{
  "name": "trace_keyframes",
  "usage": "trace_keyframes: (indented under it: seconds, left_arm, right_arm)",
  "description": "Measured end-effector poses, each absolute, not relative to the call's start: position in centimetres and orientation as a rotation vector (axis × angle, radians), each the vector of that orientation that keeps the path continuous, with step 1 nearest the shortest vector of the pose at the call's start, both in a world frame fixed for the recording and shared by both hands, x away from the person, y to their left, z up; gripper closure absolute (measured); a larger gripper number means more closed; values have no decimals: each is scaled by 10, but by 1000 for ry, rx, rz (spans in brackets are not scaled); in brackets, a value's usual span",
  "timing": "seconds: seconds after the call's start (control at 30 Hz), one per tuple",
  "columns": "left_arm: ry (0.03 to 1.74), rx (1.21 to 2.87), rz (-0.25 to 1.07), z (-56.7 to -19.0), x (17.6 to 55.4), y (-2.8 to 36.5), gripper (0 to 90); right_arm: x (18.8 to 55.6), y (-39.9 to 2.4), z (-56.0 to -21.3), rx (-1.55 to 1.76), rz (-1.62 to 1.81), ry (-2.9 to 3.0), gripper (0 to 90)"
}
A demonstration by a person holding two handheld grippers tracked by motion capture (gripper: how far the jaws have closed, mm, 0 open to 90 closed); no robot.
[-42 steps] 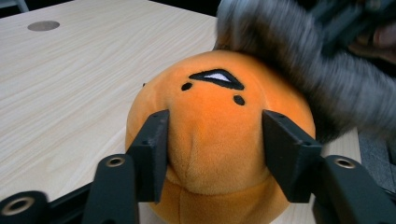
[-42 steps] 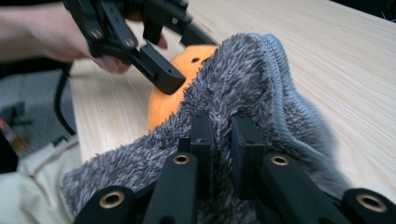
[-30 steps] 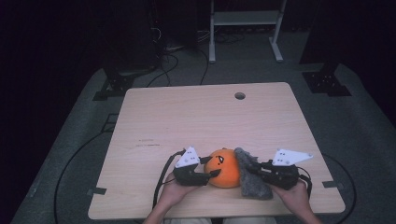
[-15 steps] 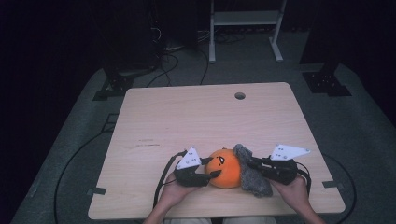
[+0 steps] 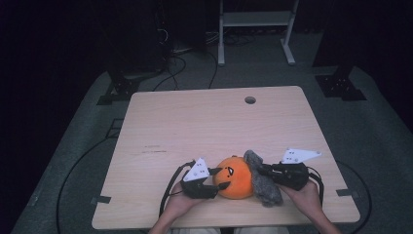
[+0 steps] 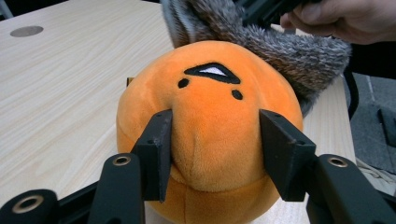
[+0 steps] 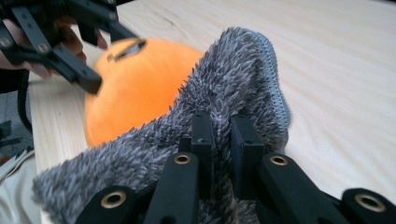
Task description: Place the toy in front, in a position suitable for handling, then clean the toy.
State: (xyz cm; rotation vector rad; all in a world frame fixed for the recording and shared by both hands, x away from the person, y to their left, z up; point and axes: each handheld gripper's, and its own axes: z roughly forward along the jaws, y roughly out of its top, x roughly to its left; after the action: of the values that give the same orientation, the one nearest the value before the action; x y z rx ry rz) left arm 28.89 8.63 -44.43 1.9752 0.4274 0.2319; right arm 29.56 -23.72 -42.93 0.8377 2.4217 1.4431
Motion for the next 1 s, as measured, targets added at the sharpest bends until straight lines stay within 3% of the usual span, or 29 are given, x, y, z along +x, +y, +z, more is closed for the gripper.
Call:
trace_keyframes:
  seconds: [0.03, 0.1, 0.17, 0.23, 0.33, 0.47, 0.7, 1.0]
  left_arm:
    - [448, 1964, 236, -443, 290, 87, 377]
    - [483, 1955, 254, -443, 290, 87, 175]
    - [555, 1966, 180, -446, 297, 84, 116]
    - [552, 1963, 122, -448, 300, 83, 164]
    - [536, 1951, 134, -447, 299, 82, 301]
    - [510, 1955, 184, -440, 296, 79, 395]
    - [427, 1976, 256, -432, 290, 72, 450]
    - [376, 2012, 292, -428, 287, 72, 468]
  right_arm:
    - [295, -239, -431, 846, 1448, 2428, 808]
    - [294, -240, -435, 845, 1452, 2438, 808]
    - [293, -240, -434, 844, 1455, 2440, 808]
    - [293, -240, -434, 843, 1452, 2442, 807]
    - [293, -242, -435, 855, 1449, 2437, 807]
    - [288, -244, -424, 849, 1538, 2390, 809]
    - [276, -213, -388, 628, 1606, 2368, 808]
    - [290, -211, -410, 713, 1584, 2403, 809]
